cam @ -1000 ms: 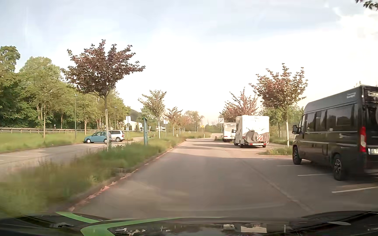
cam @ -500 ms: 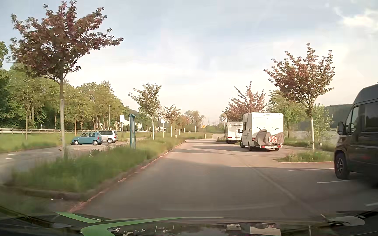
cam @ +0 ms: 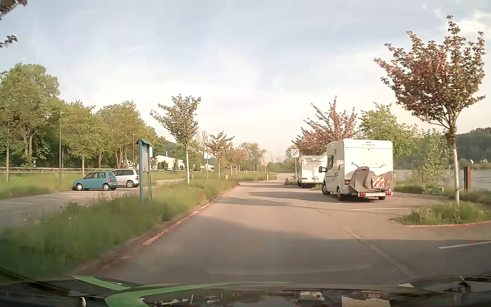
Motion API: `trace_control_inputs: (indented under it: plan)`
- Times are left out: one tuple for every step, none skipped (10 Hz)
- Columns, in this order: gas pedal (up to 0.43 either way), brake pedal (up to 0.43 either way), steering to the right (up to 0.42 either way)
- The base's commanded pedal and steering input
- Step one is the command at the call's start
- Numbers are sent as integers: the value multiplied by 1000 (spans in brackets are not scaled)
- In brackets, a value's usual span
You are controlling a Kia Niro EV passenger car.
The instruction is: Follow the waypoints while adhering to traffic rules and regulations
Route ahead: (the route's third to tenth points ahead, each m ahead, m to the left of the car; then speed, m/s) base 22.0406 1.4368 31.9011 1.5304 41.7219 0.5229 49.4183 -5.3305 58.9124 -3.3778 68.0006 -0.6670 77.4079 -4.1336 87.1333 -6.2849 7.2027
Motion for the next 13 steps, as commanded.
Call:
trace_control_inputs:
  plan:
    - [0,0,0]
    - [0,0,1]
    - [0,0,3]
    - [0,0,3]
    - [0,0,5]
    - [0,0,6]
    - [0,0,6]
    - [0,0,6]
    - [0,0,5]
    - [0,0,5]
    - [0,0,5]
    - [0,0,5]
    - [0,0,5]
